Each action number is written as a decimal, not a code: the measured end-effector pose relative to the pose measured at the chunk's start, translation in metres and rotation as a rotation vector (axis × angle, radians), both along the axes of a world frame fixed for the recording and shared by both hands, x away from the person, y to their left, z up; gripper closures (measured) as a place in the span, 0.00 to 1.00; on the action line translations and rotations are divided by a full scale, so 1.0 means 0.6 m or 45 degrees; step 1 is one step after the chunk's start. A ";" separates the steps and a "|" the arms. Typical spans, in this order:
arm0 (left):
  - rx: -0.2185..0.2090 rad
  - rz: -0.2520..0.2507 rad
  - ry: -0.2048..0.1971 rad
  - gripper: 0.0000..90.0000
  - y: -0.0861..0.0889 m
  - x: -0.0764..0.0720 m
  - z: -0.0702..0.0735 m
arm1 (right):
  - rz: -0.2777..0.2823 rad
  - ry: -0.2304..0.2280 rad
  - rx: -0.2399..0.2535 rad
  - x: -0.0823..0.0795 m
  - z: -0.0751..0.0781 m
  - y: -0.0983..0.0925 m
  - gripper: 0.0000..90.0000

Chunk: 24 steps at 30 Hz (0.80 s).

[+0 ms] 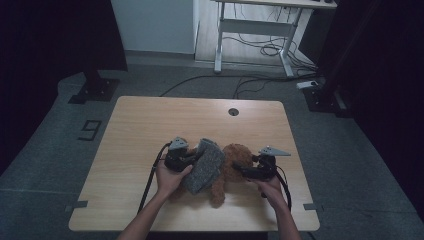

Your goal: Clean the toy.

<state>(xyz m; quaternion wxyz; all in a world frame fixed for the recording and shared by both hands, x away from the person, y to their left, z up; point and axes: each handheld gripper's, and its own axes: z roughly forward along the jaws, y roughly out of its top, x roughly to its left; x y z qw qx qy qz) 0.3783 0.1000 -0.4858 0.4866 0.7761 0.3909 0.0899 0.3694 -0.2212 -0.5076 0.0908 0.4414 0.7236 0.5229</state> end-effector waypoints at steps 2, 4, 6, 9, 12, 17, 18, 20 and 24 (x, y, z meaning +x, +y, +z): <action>-0.011 -0.007 -0.001 0.94 0.000 -0.005 -0.001 | 0.008 0.007 -0.005 -0.004 -0.003 -0.001 0.22; -0.016 -0.011 -0.005 0.94 0.000 -0.010 -0.002 | 0.023 0.014 -0.012 -0.008 -0.006 -0.003 0.30; -0.030 -0.016 -0.002 0.94 0.002 -0.017 -0.004 | 0.043 0.003 -0.015 -0.015 -0.010 -0.003 0.40; -0.069 -0.027 0.009 0.94 0.005 -0.028 -0.006 | 0.072 -0.038 -0.046 -0.030 -0.013 -0.004 0.47; -0.094 -0.039 0.020 0.94 0.008 -0.037 -0.001 | 0.072 -0.100 -0.081 -0.048 -0.017 -0.003 0.50; -0.086 -0.064 0.032 0.94 -0.001 -0.039 0.034 | 0.062 -0.158 -0.102 -0.064 -0.025 -0.005 0.52; -0.077 -0.073 0.024 0.94 -0.007 -0.038 0.043 | 0.055 -0.166 -0.097 -0.066 -0.027 -0.005 0.52; -0.068 -0.101 0.021 0.94 -0.026 -0.032 0.062 | 0.053 -0.175 -0.098 -0.067 -0.028 -0.005 0.52; -0.055 -0.183 -0.002 0.94 -0.088 -0.017 0.099 | 0.050 -0.190 -0.118 -0.071 -0.027 -0.003 0.52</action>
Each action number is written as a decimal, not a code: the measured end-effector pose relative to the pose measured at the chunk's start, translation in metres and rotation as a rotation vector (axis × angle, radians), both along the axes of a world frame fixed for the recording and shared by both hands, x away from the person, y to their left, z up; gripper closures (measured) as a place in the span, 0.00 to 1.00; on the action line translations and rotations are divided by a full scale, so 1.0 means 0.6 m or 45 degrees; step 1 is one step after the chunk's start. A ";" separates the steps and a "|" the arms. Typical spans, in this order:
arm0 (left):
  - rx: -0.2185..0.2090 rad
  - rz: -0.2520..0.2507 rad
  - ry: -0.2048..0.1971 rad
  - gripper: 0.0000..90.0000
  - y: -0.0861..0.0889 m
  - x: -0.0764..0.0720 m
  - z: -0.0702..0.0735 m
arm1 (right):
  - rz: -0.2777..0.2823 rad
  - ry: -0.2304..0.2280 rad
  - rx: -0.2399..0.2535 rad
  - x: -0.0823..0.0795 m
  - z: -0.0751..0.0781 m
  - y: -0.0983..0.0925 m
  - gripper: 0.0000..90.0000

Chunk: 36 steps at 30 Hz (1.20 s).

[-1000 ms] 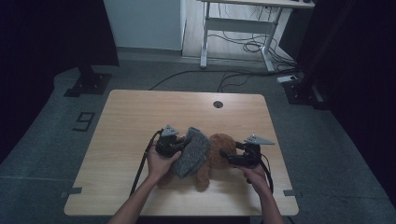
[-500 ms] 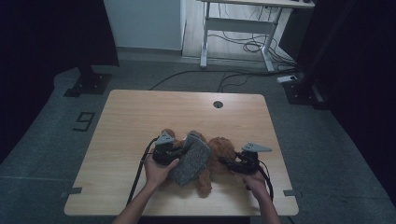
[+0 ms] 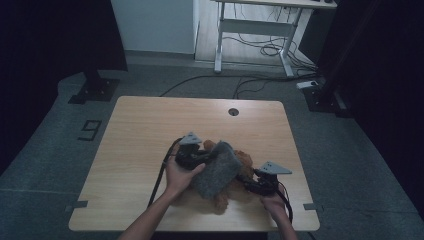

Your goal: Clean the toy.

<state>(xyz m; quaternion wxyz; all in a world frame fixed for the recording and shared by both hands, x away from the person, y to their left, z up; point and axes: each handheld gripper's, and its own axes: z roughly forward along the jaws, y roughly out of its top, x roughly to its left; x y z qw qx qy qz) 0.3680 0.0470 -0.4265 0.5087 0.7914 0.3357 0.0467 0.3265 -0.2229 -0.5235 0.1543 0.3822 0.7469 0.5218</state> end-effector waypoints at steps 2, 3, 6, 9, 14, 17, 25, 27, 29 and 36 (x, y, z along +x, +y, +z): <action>-0.014 -0.039 -0.009 0.94 -0.039 0.009 0.017 | 0.001 -0.008 -0.005 -0.002 -0.001 -0.001 0.52; -0.014 -0.050 -0.019 0.94 -0.059 0.013 0.024 | 0.000 -0.009 -0.002 -0.003 -0.002 -0.001 0.52; 0.027 -0.070 -0.015 0.94 -0.117 0.032 0.025 | -0.005 -0.010 -0.011 -0.006 -0.001 -0.001 0.52; 0.162 -0.068 0.066 0.93 -0.165 0.055 -0.021 | -0.017 -0.026 -0.022 -0.010 -0.002 0.002 0.52; 0.201 -0.054 0.088 0.94 -0.167 0.060 -0.062 | -0.025 -0.007 -0.055 -0.010 -0.010 0.002 0.52; 0.240 -0.044 0.059 0.94 -0.158 0.054 -0.056 | -0.006 -0.021 -0.079 -0.011 -0.008 0.004 0.52; 0.300 0.077 0.065 0.94 -0.107 0.058 -0.057 | -0.009 -0.013 -0.086 -0.013 -0.007 0.009 0.53; 0.330 0.098 0.091 0.94 -0.086 0.063 -0.061 | 0.001 -0.008 -0.083 -0.012 -0.007 0.007 0.53; 0.329 0.109 0.103 0.94 -0.063 0.064 -0.063 | 0.007 -0.006 -0.075 -0.012 -0.006 0.006 0.53; 0.297 0.158 0.096 0.94 0.007 0.053 -0.051 | 0.004 -0.002 -0.071 -0.012 -0.006 0.007 0.53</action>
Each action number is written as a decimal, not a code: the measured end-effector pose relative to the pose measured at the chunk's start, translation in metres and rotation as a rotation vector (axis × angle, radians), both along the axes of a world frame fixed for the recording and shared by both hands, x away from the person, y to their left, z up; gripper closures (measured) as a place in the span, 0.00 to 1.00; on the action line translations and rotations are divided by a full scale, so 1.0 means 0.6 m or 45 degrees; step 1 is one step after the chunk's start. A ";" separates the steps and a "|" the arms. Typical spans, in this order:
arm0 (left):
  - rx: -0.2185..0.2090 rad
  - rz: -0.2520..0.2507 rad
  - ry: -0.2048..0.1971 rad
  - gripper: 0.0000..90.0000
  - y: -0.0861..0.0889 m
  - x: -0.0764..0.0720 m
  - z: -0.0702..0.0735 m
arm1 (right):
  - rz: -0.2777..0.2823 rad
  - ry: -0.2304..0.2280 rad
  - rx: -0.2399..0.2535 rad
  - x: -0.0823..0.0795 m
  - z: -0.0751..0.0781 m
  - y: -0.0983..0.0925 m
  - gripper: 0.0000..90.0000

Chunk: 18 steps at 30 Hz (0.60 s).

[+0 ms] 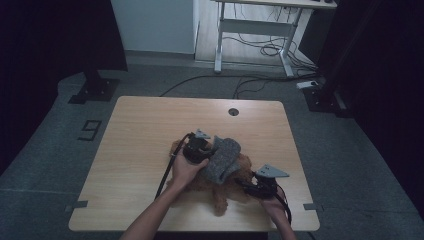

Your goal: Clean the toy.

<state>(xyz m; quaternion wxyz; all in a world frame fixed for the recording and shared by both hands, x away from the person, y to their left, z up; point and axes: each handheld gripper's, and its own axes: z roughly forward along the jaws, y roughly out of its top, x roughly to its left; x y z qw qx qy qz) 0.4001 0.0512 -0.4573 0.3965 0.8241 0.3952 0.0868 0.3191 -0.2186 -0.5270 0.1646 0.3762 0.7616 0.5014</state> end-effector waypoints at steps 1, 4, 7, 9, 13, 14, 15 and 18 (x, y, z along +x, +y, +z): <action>-0.006 0.002 -0.004 0.94 0.008 -0.002 0.000 | -0.001 0.000 -0.001 0.000 0.000 0.000 0.53; -0.042 0.006 0.004 0.94 0.024 -0.003 -0.003 | -0.001 0.000 0.004 0.001 0.000 -0.001 0.53; -0.059 0.005 0.003 0.94 0.026 -0.005 -0.005 | -0.002 -0.001 0.005 0.001 -0.001 0.000 0.53; -0.051 0.002 -0.009 0.94 0.024 -0.007 -0.005 | -0.004 -0.001 0.005 0.001 -0.001 -0.001 0.53; -0.062 -0.001 -0.014 0.94 0.026 -0.009 -0.006 | -0.004 0.001 0.010 0.001 -0.002 -0.001 0.53; -0.062 -0.003 -0.013 0.94 0.028 -0.009 -0.005 | -0.004 0.001 0.009 0.001 -0.002 -0.001 0.53; -0.058 0.001 -0.019 0.94 0.030 -0.010 -0.003 | -0.005 0.001 0.011 0.001 -0.002 -0.001 0.53; -0.054 0.009 -0.032 0.94 0.041 -0.013 -0.001 | -0.005 0.006 0.017 0.001 -0.002 -0.003 0.53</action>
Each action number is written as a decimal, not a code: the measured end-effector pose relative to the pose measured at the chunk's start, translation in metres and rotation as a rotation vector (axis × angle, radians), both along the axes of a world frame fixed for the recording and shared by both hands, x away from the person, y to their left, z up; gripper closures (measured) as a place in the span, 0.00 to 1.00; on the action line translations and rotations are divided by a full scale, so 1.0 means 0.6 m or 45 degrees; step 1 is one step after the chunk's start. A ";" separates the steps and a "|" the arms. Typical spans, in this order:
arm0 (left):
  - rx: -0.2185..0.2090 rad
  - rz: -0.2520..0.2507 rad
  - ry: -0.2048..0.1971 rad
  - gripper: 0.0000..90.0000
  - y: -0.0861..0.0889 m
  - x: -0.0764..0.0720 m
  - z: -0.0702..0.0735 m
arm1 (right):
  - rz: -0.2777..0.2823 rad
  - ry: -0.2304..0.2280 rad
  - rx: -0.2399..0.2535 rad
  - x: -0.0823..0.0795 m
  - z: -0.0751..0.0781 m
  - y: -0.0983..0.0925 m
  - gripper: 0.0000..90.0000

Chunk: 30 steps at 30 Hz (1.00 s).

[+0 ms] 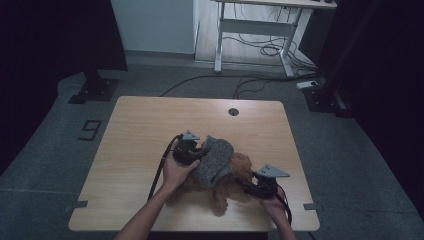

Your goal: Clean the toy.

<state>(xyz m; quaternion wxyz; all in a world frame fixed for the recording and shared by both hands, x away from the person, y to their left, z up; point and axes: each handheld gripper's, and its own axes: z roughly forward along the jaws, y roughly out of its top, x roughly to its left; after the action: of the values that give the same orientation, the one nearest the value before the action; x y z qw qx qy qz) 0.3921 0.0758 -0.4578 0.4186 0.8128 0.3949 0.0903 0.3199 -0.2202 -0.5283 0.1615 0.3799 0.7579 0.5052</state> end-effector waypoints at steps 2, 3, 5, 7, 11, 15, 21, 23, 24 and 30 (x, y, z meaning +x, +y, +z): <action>0.011 0.012 -0.015 0.94 0.011 -0.003 0.002 | 0.000 0.000 0.001 0.000 0.000 0.000 0.53; 0.008 0.027 -0.022 0.94 0.019 -0.005 0.003 | -0.001 0.000 0.001 0.000 0.000 0.000 0.53; 0.012 0.042 -0.028 0.94 0.034 -0.007 0.003 | -0.003 0.000 0.004 0.001 0.000 0.000 0.53; 0.021 0.066 -0.033 0.94 0.053 -0.009 0.001 | -0.007 0.002 0.006 0.001 -0.001 -0.001 0.53; 0.027 0.128 -0.001 0.94 0.098 -0.013 -0.019 | -0.008 0.014 0.017 0.002 -0.002 -0.004 0.53; -0.044 0.142 0.034 0.94 0.128 -0.017 -0.031 | -0.013 0.022 0.033 0.004 -0.003 -0.006 0.53; -0.140 0.045 -0.066 0.94 0.089 -0.030 0.030 | -0.019 0.024 0.035 0.004 -0.003 -0.006 0.53; -0.156 0.004 -0.087 0.94 0.065 -0.032 0.049 | -0.020 0.024 0.035 0.004 -0.003 -0.006 0.53; -0.165 -0.033 -0.101 0.94 0.041 -0.034 0.063 | -0.021 0.025 0.036 0.004 -0.003 -0.005 0.53; -0.186 -0.221 -0.097 0.94 -0.093 -0.035 0.093 | -0.022 0.028 0.040 0.004 -0.002 -0.006 0.53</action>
<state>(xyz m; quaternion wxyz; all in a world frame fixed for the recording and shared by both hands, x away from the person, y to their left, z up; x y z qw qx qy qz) 0.3711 0.0197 -0.4023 0.4978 0.8072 0.3122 0.0554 0.3224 -0.2235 -0.5297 0.1514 0.3944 0.7484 0.5113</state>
